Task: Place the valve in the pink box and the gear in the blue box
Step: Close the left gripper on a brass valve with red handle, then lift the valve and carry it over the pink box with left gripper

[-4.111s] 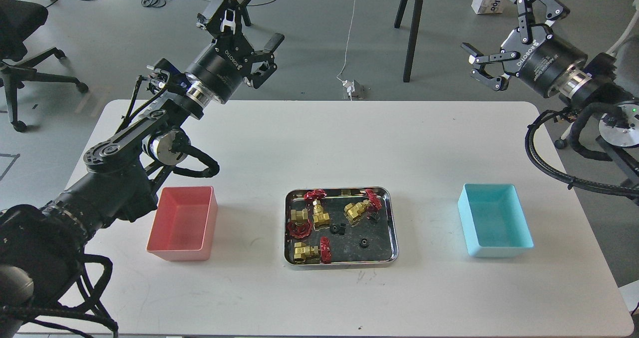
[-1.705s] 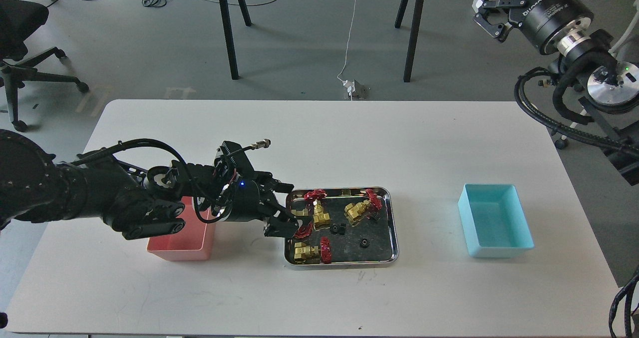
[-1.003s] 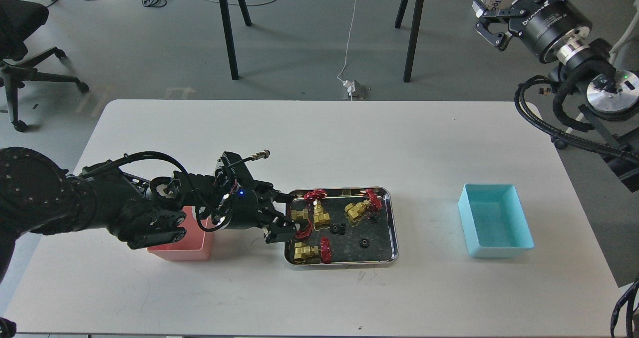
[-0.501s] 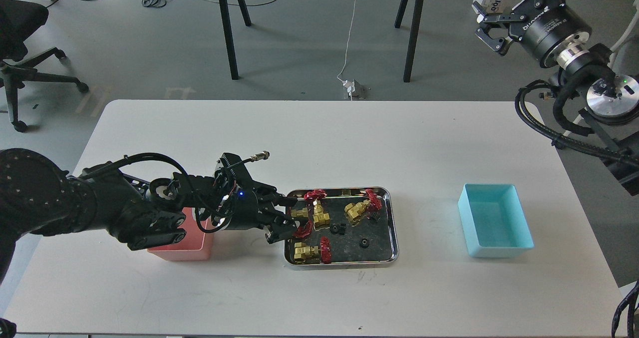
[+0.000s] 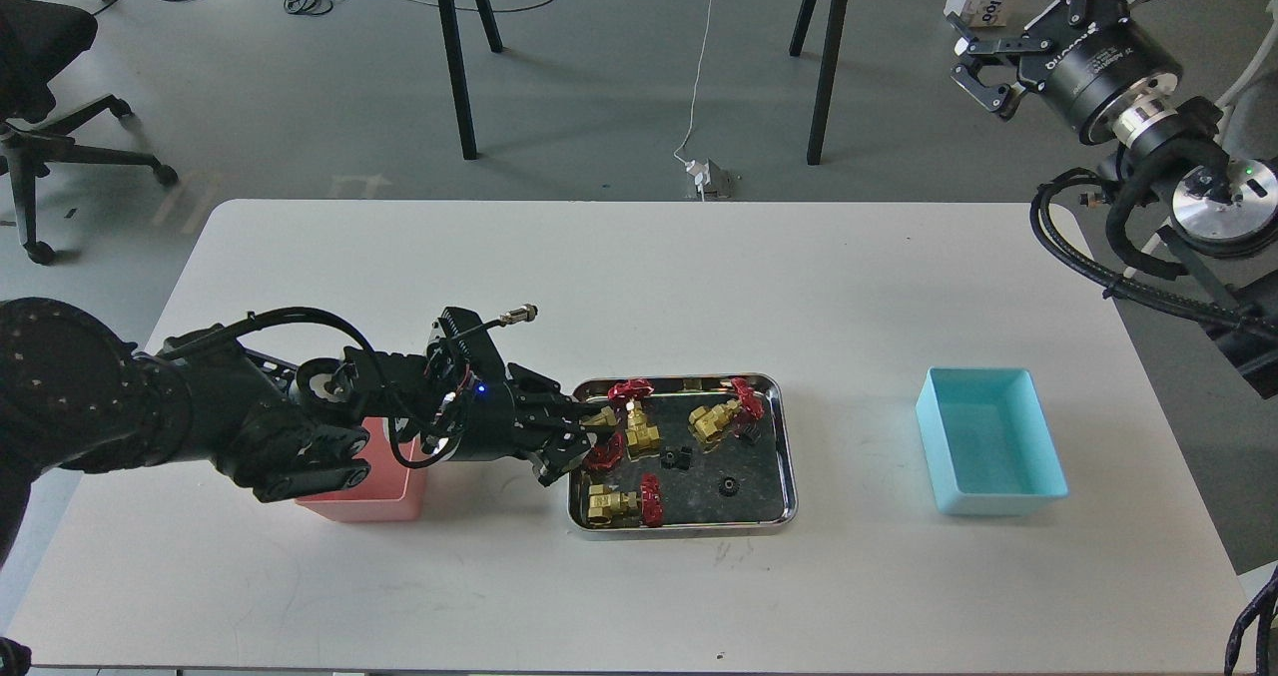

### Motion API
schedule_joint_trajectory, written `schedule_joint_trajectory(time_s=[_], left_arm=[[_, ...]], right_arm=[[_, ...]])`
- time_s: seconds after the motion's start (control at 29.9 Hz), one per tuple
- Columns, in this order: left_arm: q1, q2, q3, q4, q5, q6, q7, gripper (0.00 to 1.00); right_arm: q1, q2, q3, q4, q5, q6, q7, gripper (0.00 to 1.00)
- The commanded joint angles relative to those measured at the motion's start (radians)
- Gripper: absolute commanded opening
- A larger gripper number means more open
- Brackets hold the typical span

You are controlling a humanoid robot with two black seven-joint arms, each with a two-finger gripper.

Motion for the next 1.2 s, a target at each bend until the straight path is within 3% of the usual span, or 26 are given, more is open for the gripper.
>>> schedule_joint_trajectory(time_s=[0.0, 0.7, 0.94, 1.17], left_arm=[[-0.003, 0.0, 0.0, -0.002, 0.0, -0.001, 0.0, 0.24], [-0.04, 0.069, -0.04, -0.047, 0.008, 0.001, 0.0, 0.21], [-0.152, 0.251, -0.101, -0.254, 0.008, -0.001, 0.0, 0.21], [-0.221, 0.553, -0.178, -0.435, 0.089, 0.001, 0.0, 0.21]], right_arm=[[0.0, -0.002, 0.001, 0.0, 0.0, 0.001, 0.0, 1.0], [-0.009, -0.003, 0.007, 0.005, 0.002, -0.001, 0.0, 1.0], [0.095, 0.003, -0.002, 0.012, 0.0, -0.042, -0.001, 1.0], [0.259, 0.012, -0.082, 0.001, -0.037, -0.288, -0.001, 1.0]])
